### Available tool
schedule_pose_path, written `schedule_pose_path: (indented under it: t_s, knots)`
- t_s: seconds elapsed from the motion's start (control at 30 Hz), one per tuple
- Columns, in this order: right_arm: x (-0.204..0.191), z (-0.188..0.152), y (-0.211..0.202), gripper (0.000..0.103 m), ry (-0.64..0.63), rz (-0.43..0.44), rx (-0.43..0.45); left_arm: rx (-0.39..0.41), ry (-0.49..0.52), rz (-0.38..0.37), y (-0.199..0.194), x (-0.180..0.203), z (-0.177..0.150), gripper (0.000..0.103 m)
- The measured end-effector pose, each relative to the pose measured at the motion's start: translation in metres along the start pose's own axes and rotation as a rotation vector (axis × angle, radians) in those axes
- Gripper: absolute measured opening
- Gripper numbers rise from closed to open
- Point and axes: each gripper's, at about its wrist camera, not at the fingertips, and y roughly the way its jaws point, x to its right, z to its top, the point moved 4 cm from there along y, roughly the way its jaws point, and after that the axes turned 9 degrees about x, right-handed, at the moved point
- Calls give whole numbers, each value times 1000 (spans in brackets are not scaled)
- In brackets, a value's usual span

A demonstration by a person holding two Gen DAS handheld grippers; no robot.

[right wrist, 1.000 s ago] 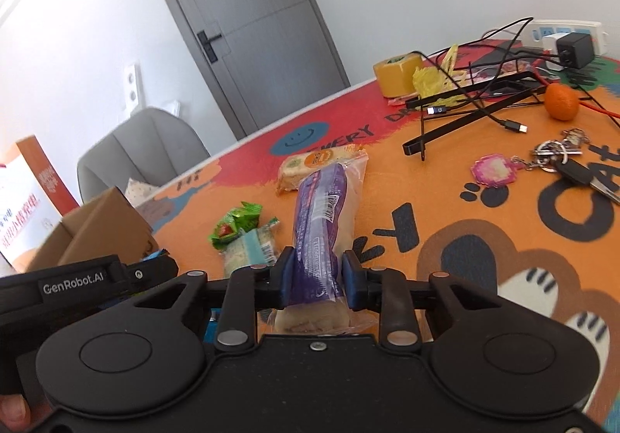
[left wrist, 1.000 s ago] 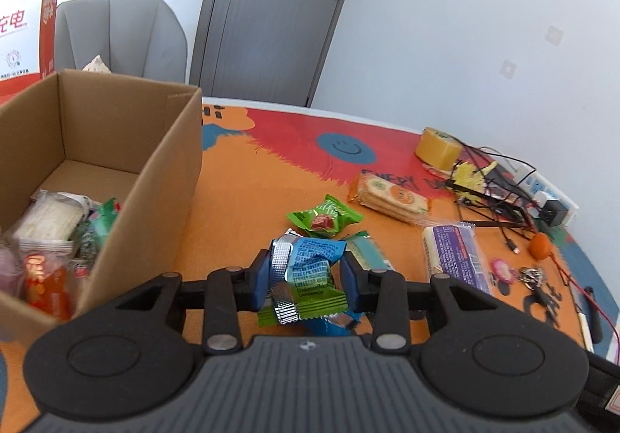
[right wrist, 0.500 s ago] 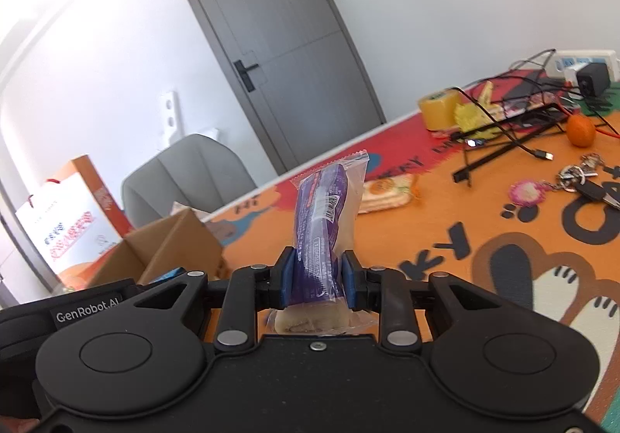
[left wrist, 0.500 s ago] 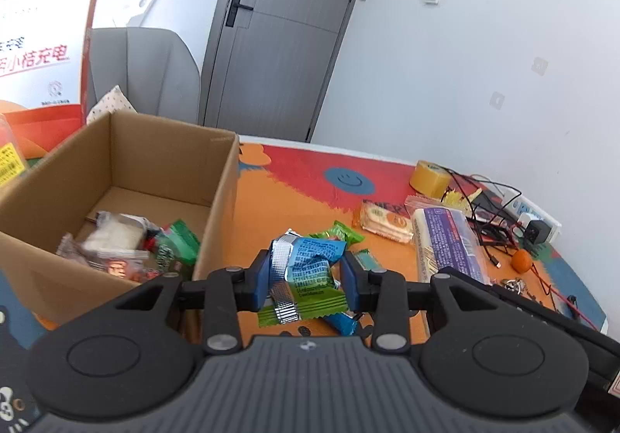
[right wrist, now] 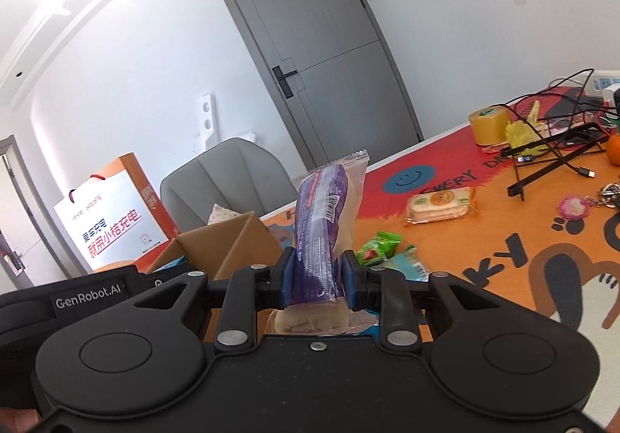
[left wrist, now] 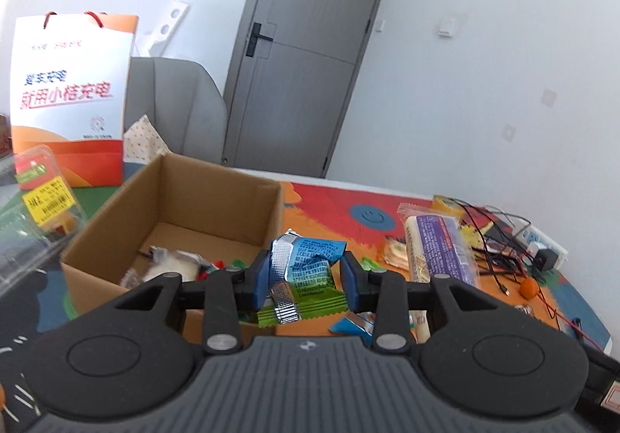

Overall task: Organize snacks
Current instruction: 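Carry both held snacks over the cardboard box, then open both grippers to drop the snacks into the box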

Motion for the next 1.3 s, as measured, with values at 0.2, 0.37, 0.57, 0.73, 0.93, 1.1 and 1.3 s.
schedule_pose_path:
  t_s: [0.2,0.37,0.57,0.73,0.93,1.1,1.3]
  knots:
    - [-22,1,6,26,-25,36,-3,22,-24,28,-3,-23,11,37]
    - [-39,1,15,26,-45,59,-11,34,-42,50,0,-43,19,37]
    - [-62,-1,30,26,-70,86,-27,53,-64,84,6,-68,29,37]
    - [-80,-5,42,26,-95,110,-46,48,-91,106,15,-87,32,37]
    - [-97,-10,58,26,-116,127,-68,27,-115,114,29,-102,33,39]
    - [-107,-10,72,26,-123,133,-81,31,-153,124,27,-114,31,54]
    - [-120,-11,86,26,-130,138,-86,29,-211,145,16,-133,29,56]
